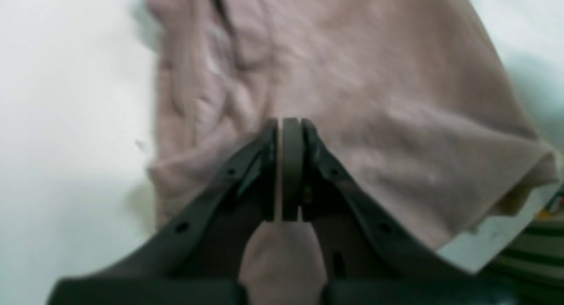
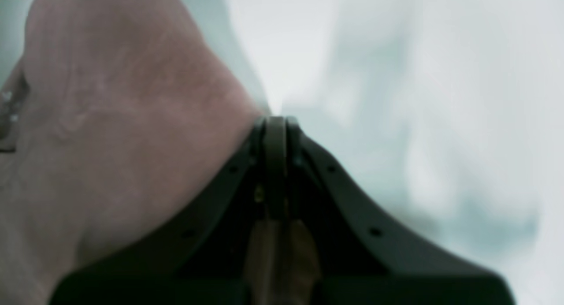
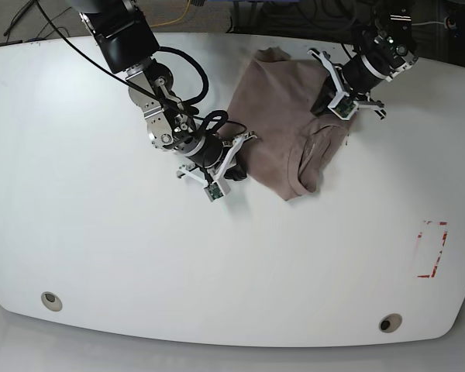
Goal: Layout the t-shirt on the table in an organized manner, then fold the t-shirt properly
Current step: 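Pinch the folded bundle with both grippers and square its edges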
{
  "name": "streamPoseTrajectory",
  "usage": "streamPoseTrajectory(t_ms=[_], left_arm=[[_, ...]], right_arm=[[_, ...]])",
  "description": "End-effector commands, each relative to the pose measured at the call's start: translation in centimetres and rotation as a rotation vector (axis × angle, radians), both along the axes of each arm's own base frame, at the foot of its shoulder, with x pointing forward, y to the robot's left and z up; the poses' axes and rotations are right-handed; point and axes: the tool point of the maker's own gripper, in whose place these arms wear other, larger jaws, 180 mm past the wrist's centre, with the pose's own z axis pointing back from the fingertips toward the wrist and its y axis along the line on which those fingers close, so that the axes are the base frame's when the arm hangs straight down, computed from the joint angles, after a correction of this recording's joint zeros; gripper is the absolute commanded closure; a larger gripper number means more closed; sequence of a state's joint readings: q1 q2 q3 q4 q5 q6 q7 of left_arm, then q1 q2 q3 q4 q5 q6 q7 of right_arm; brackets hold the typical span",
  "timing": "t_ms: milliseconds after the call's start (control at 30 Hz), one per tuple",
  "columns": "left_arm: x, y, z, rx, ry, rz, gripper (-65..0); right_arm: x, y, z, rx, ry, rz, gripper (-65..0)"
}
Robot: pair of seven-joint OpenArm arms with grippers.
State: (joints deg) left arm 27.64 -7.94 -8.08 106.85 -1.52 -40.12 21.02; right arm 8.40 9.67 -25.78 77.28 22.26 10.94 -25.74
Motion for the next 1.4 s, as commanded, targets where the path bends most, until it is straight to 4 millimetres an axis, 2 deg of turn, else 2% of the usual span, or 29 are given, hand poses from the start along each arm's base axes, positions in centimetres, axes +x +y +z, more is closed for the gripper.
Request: streamPoseTrajectory(t_ms=[0, 167, 300, 467, 700, 833, 1033, 1233, 1367], left_arm=[[0.1, 0.2, -0.3, -0.021, 0.003, 0.013, 0.0], [0.4, 1.6, -2.5, -0.002, 0.056, 0.025, 0.0], [0.1, 2.6, -5.1, 0.013, 0.129, 0.028, 0.0], [1.9, 3.2, -5.9, 0.03, 0.134, 0.011, 0.0], [4.9, 3.8, -5.0, 0.045, 0.086, 0.006, 0.0], [6.7, 2.6, -3.9, 0.045, 0.043, -0.032, 0.0], [8.8, 2.2, -3.2, 0.086, 0.016, -0.1, 0.0], [11.3, 3.4, -3.0, 0.111, 0.006, -0.092, 0.0], [13.1, 3.8, -2.2, 0.112, -0.017, -0.081, 0.0]], right_arm=[[1.2, 0.3, 1.7, 0.027, -0.057, 0.003, 0.0], [1.0, 0.2, 1.5, 0.024, -0.051, 0.002, 0.0], [-0.1, -0.1, 0.6, 0.021, -0.028, -0.001, 0.0], [-1.1, -1.1, 0.1, 0.005, -0.015, -0.001, 0.0], [-3.8, -0.6, 0.2, 0.027, -0.01, 0.009, 0.0], [-5.3, -0.5, 0.0, 0.034, 0.003, 0.013, 0.0], [-7.6, -0.2, -0.7, 0.046, 0.04, 0.016, 0.0], [-8.6, -0.4, -0.9, 0.048, 0.058, -0.013, 0.0], [-8.5, -0.2, 0.0, 0.057, 0.037, -0.014, 0.0]])
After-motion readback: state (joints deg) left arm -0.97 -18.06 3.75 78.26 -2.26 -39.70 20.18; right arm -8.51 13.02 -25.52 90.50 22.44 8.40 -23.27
